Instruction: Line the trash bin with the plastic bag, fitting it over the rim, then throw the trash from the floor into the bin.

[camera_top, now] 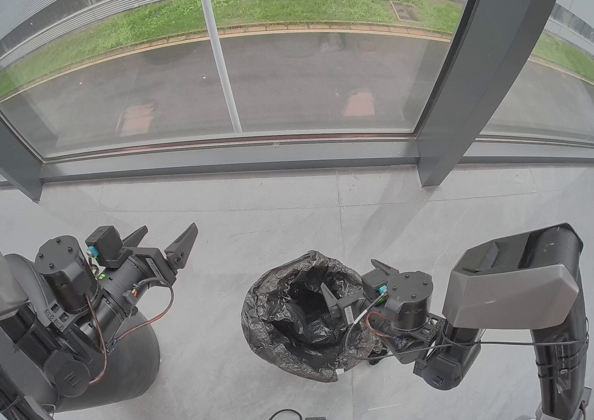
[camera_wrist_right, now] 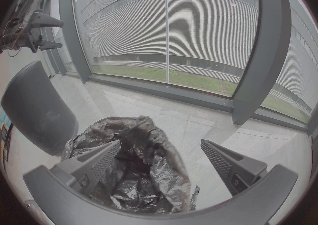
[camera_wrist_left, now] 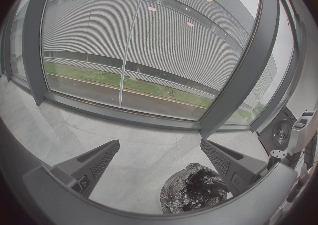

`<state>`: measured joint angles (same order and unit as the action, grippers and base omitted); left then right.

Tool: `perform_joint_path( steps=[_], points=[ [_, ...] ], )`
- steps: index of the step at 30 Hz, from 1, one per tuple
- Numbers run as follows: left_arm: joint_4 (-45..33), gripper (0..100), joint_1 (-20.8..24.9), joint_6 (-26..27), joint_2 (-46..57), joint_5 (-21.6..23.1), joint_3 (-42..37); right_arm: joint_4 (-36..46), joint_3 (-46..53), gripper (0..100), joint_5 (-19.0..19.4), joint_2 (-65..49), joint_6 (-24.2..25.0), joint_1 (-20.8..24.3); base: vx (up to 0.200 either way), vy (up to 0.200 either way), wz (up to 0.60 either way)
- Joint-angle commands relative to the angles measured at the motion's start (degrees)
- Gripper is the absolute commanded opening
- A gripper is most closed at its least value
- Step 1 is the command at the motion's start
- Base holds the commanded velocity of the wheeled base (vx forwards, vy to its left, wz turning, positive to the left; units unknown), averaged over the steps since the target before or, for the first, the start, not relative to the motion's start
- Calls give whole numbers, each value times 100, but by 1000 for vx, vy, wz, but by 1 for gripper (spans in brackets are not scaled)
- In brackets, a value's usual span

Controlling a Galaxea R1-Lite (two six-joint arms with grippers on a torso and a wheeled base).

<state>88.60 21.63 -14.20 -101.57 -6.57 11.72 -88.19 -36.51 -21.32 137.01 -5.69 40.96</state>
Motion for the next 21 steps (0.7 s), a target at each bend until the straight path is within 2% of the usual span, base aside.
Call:
perform_joint_path(
  steps=[1, 5, 7, 10, 16, 18, 19, 21],
  points=[
    [-80, 100, -229, -12, 850, 15, -152, 56, 21, 100, 32, -377, -20, -501, 0, 0, 0],
    [-792, 100, -264, 5, 1816, 7, -170, 223, 100, 100, 49, -764, -28, -1029, 0, 0, 0],
    [-1662, 100, -308, 5, 2546, 7, -82, 364, 188, 100, 67, -948, -2, -1257, 0, 0, 0],
    [-3481, 100, -361, -12, 3759, -11, 217, 443, 250, 100, 155, -1036, 24, -1512, 0, 0, 0],
    [-6628, 100, -440, -39, 5657, -55, 780, 891, 206, 100, 374, -948, 33, -1793, 0, 0, 0],
    [-7304, 100, -484, -39, 6079, -64, 920, 1199, -49, 100, 620, -851, 42, -1899, 0, 0, 0],
    [-7384, 100, -493, -39, 6132, -64, 929, 1251, -102, 100, 647, -834, 42, -1908, 0, 0, 0],
    [-7805, 100, -616, -48, 6562, -64, 885, 1867, -559, 100, 910, -825, 112, -1934, 0, 0, 0]
  ],
)
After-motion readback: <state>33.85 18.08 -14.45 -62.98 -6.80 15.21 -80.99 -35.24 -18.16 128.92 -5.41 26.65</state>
